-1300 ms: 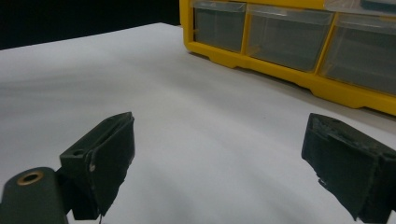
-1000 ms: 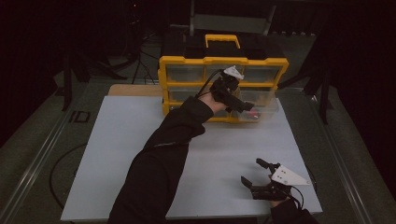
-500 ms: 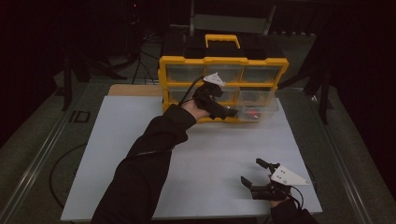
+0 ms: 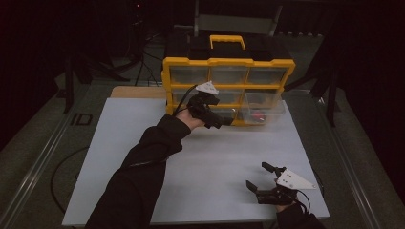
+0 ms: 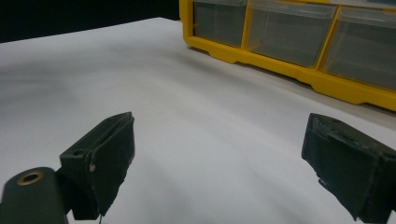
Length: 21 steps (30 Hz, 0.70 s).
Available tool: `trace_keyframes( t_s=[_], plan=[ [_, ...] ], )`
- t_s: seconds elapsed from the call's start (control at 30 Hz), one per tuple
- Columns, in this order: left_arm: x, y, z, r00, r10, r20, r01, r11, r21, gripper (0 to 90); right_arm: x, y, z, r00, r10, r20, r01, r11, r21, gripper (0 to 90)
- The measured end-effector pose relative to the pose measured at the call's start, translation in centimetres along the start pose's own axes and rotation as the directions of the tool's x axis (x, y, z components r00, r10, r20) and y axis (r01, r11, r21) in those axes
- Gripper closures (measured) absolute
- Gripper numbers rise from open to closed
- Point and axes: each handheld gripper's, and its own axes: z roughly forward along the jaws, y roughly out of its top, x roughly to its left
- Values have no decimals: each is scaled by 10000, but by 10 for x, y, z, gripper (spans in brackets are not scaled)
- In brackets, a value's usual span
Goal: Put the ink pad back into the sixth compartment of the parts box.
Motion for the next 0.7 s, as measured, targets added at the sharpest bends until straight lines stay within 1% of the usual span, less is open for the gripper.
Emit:
trace_keyframes(
  t_s=[0.03,0.1,0.13,0.17,0.3,0.37,0.4,0.47,0.53,0.7],
  plan=[
    [-2,-4,-1,10000,27,62,-27,10000,-2,1,0,0,0,10000,-1,1,1,10000,4,97],
    [-2,-4,-1,10000,27,62,-27,10000,-2,1,0,0,0,10000,-1,0,1,10000,11,97],
    [-6,-11,-3,9998,91,192,-92,9999,45,1,0,0,0,10000,8,-8,-8,10000,21,97],
    [-7,-13,-4,9997,126,228,-126,9999,35,1,0,0,0,10000,0,-12,0,10000,20,97],
    [-11,-22,-7,9996,208,185,-210,9997,101,1,0,0,0,10000,26,-14,-26,10000,12,97],
    [-12,-27,-8,9996,147,247,-151,9997,169,1,0,0,0,10000,3,-13,-3,10000,22,97],
    [-13,-30,-9,9994,195,272,-201,9996,216,1,0,0,0,10000,-16,-3,16,10000,30,97],
    [-15,-36,-10,9996,176,238,-182,9995,239,1,0,0,0,10000,-8,-4,8,10000,10,97],
    [-15,-43,-12,9995,82,317,-88,9998,204,1,0,0,0,10000,5,-1,-5,10000,31,97],
    [-18,-63,-18,9996,-4,287,0,9999,120,1,1,0,0,10000,18,10,-18,10000,41,97]
  ],
)
